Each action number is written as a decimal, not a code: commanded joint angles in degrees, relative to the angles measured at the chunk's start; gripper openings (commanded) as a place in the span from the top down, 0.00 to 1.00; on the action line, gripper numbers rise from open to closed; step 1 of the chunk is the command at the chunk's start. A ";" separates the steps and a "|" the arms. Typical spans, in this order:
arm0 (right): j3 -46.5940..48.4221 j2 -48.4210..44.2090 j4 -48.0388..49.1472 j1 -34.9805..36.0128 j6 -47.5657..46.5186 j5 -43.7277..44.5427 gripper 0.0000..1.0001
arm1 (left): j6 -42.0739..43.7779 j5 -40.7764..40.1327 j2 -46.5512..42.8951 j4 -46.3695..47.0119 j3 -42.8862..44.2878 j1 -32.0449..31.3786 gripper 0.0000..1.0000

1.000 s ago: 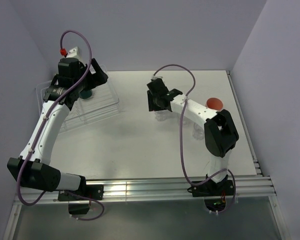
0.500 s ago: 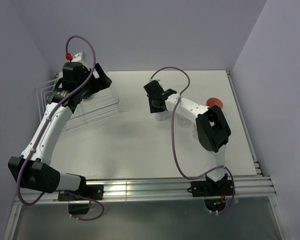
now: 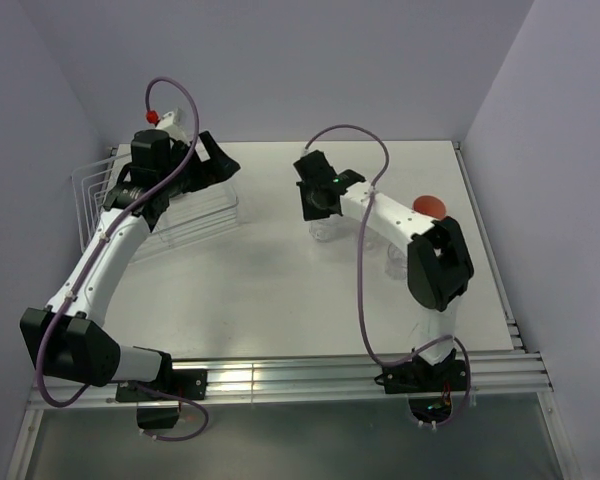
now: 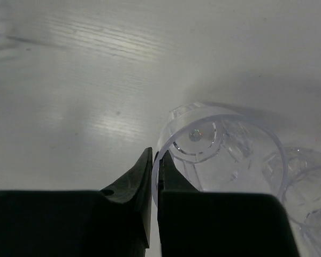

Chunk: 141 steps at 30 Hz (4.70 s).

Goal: Load the cups into the dish rack

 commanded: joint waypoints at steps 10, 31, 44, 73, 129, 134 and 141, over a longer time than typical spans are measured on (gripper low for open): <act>7.24 -21.84 8.21 -4.59 4.83 -35.06 1.00 | -18.69 41.90 -0.02 43.70 -10.83 6.07 0.03; -4.72 -22.98 44.79 -9.87 33.84 -62.07 1.00 | -29.87 46.41 5.70 67.47 -14.18 0.62 0.02; -8.06 -22.37 57.36 -11.01 42.37 -63.56 1.00 | -29.95 46.77 5.79 67.89 -14.17 -2.54 0.03; -13.25 -25.97 47.88 -13.12 31.65 -50.92 0.55 | -23.37 41.14 0.16 49.72 -7.85 -3.16 1.00; -21.42 -26.33 23.27 -15.67 10.90 -21.46 0.46 | 8.72 -19.06 55.00 -26.41 57.81 7.22 1.00; -21.51 -25.53 23.44 -15.49 10.64 -21.47 0.46 | 8.63 -19.68 56.32 -26.06 57.81 7.22 1.00; -21.60 -24.66 23.88 -15.41 10.73 -21.90 0.46 | 8.46 -19.94 57.46 -25.09 57.37 7.30 0.96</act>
